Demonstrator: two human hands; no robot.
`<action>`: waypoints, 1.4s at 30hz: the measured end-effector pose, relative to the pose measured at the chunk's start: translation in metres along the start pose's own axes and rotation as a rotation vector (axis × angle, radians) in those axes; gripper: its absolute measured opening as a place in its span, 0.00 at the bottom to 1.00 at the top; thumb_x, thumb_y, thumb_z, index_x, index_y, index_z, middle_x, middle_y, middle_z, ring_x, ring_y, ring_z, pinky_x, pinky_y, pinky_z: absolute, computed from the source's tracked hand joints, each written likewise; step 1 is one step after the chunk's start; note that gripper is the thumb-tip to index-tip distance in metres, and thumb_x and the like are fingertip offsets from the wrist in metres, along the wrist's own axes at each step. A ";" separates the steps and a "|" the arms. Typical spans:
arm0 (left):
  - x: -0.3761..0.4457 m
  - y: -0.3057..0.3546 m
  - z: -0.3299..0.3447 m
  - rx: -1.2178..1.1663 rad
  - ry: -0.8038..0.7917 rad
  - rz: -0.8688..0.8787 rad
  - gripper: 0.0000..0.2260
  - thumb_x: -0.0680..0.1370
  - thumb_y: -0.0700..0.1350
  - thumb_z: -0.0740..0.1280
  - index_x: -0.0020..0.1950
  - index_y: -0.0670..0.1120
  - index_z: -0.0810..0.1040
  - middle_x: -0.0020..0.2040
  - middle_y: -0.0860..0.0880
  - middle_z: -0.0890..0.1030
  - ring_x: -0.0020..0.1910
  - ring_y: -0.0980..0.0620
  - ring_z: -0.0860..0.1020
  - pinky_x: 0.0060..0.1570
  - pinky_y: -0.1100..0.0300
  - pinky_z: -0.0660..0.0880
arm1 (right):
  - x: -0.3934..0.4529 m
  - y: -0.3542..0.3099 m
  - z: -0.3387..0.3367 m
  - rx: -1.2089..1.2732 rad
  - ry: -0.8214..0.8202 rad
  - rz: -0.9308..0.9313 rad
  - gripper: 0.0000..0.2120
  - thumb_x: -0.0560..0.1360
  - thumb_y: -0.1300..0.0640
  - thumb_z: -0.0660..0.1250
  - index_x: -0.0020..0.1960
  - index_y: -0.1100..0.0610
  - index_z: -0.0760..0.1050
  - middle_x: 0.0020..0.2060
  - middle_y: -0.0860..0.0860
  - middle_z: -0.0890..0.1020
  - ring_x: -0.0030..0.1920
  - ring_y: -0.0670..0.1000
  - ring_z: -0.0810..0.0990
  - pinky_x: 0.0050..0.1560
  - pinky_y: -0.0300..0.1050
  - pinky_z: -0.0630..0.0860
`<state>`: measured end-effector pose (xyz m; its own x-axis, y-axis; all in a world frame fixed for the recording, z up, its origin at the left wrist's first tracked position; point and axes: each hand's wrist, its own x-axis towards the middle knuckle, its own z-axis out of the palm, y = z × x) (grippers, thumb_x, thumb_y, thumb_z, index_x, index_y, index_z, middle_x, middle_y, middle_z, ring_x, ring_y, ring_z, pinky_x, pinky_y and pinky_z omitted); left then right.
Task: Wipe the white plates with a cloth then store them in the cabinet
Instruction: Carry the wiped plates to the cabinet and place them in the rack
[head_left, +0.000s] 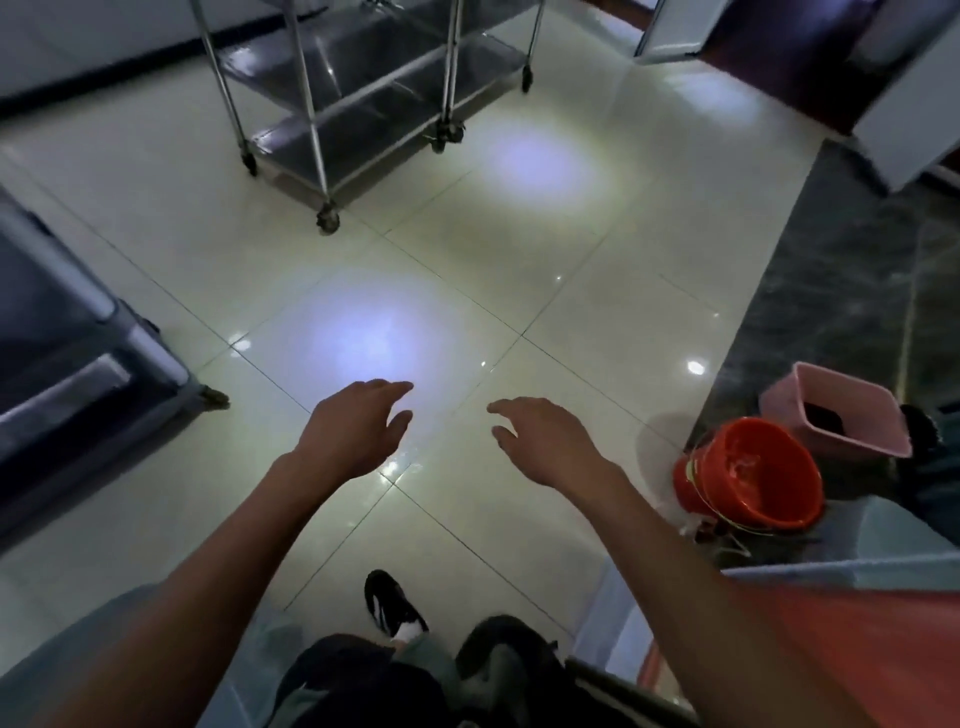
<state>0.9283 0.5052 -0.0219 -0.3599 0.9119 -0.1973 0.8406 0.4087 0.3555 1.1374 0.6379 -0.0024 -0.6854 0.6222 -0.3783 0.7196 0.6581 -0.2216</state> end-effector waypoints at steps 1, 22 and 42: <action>0.006 -0.010 -0.005 0.010 0.000 -0.021 0.20 0.83 0.55 0.59 0.76 0.56 0.68 0.69 0.54 0.76 0.67 0.50 0.73 0.60 0.51 0.74 | 0.015 -0.005 -0.003 -0.029 -0.015 -0.026 0.19 0.84 0.49 0.57 0.75 0.47 0.67 0.69 0.50 0.75 0.68 0.54 0.73 0.64 0.50 0.69; 0.114 -0.189 -0.113 -0.109 0.131 -0.585 0.19 0.83 0.54 0.60 0.73 0.55 0.71 0.68 0.52 0.77 0.66 0.48 0.75 0.65 0.49 0.74 | 0.335 -0.160 -0.099 0.030 -0.094 -0.552 0.22 0.83 0.49 0.60 0.76 0.49 0.66 0.73 0.47 0.72 0.72 0.52 0.69 0.70 0.49 0.67; 0.000 -0.426 -0.163 -0.293 0.486 -1.092 0.20 0.82 0.53 0.62 0.75 0.53 0.70 0.70 0.52 0.75 0.69 0.50 0.72 0.65 0.52 0.70 | 0.411 -0.534 -0.050 0.062 -0.217 -1.025 0.23 0.81 0.52 0.65 0.75 0.48 0.68 0.71 0.48 0.74 0.70 0.51 0.73 0.63 0.39 0.62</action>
<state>0.5041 0.3368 -0.0249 -0.9832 -0.0202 -0.1813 -0.0963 0.9017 0.4215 0.4660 0.5636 0.0053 -0.9396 -0.3144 -0.1351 -0.1857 0.8002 -0.5703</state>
